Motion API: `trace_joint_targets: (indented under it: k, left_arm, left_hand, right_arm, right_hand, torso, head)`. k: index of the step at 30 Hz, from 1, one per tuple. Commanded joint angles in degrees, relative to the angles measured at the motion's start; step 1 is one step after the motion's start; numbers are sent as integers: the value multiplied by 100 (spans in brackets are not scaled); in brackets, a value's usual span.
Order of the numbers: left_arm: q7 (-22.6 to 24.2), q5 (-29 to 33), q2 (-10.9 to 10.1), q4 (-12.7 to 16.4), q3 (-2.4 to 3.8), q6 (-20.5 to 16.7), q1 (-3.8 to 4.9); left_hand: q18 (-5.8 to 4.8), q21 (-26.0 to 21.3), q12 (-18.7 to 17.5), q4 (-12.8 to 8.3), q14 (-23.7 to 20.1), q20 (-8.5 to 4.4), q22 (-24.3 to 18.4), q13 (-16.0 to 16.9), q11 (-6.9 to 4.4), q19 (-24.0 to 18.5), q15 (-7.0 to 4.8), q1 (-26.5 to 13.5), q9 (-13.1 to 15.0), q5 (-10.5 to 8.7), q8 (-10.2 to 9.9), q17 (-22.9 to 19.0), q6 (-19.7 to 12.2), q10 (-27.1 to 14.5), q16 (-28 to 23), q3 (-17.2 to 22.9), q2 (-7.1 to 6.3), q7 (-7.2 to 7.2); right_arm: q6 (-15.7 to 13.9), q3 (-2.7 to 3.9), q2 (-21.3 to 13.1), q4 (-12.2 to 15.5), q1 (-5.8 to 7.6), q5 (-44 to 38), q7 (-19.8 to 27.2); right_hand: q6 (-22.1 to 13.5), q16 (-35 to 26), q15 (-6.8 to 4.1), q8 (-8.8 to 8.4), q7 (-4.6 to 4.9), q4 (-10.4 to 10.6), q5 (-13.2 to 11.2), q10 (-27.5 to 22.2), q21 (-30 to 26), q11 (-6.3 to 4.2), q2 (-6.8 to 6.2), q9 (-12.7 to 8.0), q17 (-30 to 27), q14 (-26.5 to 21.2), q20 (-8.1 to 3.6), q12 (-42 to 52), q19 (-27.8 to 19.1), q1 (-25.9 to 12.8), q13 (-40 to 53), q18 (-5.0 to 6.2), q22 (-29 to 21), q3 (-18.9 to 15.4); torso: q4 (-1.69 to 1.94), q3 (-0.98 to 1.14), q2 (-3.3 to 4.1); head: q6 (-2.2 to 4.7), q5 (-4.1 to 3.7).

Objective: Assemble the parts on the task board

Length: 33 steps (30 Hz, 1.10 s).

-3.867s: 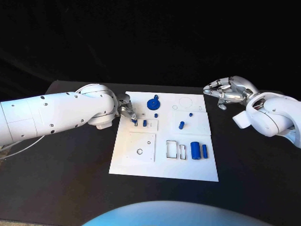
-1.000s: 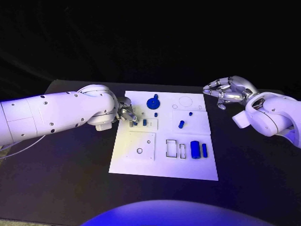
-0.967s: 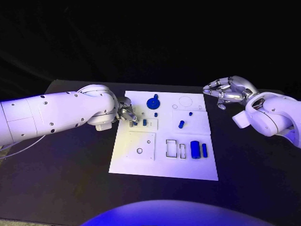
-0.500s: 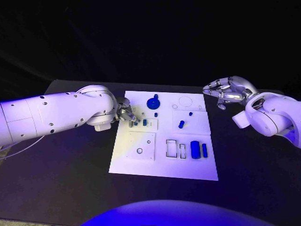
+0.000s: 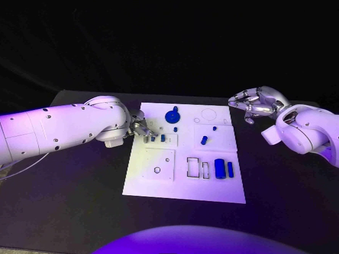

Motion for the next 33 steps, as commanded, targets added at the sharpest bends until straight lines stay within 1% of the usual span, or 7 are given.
trace_joint_targets:
  k: [1, 8, 14, 20, 23, 26, 33]
  left_arm:
    - [69, 60, -17, 20, 35, -106, 1]
    - [474, 408, -170, 120, 384, -676, -2]
    - [902, 809, -365, 244, 625, -1017, 10]
    - [1532, 910, -348, 178, 683, -1481, 11]
    - [2127, 721, -253, 95, 656, -1790, -57]
    - [2757, 403, -146, 3, 635, -2051, -179]
    - [3813, -1093, 144, -268, 600, -2343, -462]
  left_hand:
    - [-69, 19, -34, -2, 618, -19, 678, -36, 5, 123, -21, 37, -12, 21, -31, 1510, -39, -20, 19, -88, -32, 10]
    - [143, -718, -987, 17, 597, 45, -117, -1534, 165, -382, 74, 494, -191, 32, -349, 1447, -644, -837, -14, -868, 76, 180]
    - [281, -1325, -1401, 24, 396, 209, -721, -2208, 389, -720, 251, 674, -320, 34, -648, 884, -1148, -1297, -354, -1359, 122, 393]
    - [745, -3711, -2146, 14, -533, 418, -2966, -3030, 643, -2001, 476, 1517, -326, 34, -718, -971, -1647, -2175, -1813, -1565, 190, 645]
    - [727, -4455, -2760, -6, -1712, 533, -3491, -3513, 806, -2196, 607, 2417, -378, 47, -751, -2805, -1901, -2557, -3584, -1195, 8, 777]
    - [748, -4876, -3280, -108, -1913, 569, -3824, -3985, 807, -2157, 654, 3102, -478, 31, -766, -3104, -1989, -2543, -3946, -616, -213, 813]
    - [730, -4959, -4035, -367, -2088, 575, -3846, -4571, 875, -2229, 705, 3341, -673, 23, -902, -3302, -1962, -2493, -4129, -190, -406, 793]
  right_arm:
    - [92, 0, 7, 2, -7, -6, 48]
    - [92, 0, 6, 6, -15, 1, 50]
    - [86, 0, 3, 4, -19, 3, 48]
    - [76, 0, 9, 3, -20, 3, 51]
    - [71, 0, 14, 3, -20, 4, 62]
    - [65, 0, 18, 4, -20, 5, 77]
    - [52, 0, 28, 3, -21, 8, 109]
  right_hand:
    - [-31, -32, -33, 38, -14, 23, 22, 8, -16, 16, 58, -2, -6, 115, -14, 1, -25, 3, -7, 84, -6, -4]
    - [-38, -39, -34, 47, -15, 47, 27, 9, -29, 15, 58, -5, -8, 115, -15, 4, -22, 10, -4, 84, -4, -11]
    - [-38, -39, -34, 47, -15, 47, 27, 9, -29, 15, 58, -5, -8, 115, -15, 4, -22, 10, -4, 84, -4, -11]
    - [-41, -43, -34, 48, -15, 49, 27, -3, -41, 16, 58, -6, -14, 114, -15, -8, -27, 13, -20, 86, -13, -11]
    - [-43, -76, -34, 47, -15, 49, 28, -32, -105, 16, 57, -7, -78, 99, -15, -39, -64, 16, -58, 100, -68, -11]
    - [-60, -225, -32, 52, -11, 48, 27, -167, -341, 18, 55, -10, -317, 21, -13, -181, -200, 49, -212, 145, -254, -1]
    - [-66, -462, -31, 70, -7, 53, 24, -360, -755, 20, 54, -13, -644, -88, -10, -411, -424, 95, -456, 218, -573, 22]
  torso:
    - [3, -1, 3]
    - [-7, -4, 11]
    - [-2, 9, -4]
    - [4, 3, 4]
    - [-2, -2, 7]
    - [-6, -5, 12]
    - [-12, -14, 17]
  head:
    - [5, -5]
    - [16, -23]
    - [26, -13]
    - [60, -21]
    - [99, -37]
    - [120, -56]
    - [158, -90]
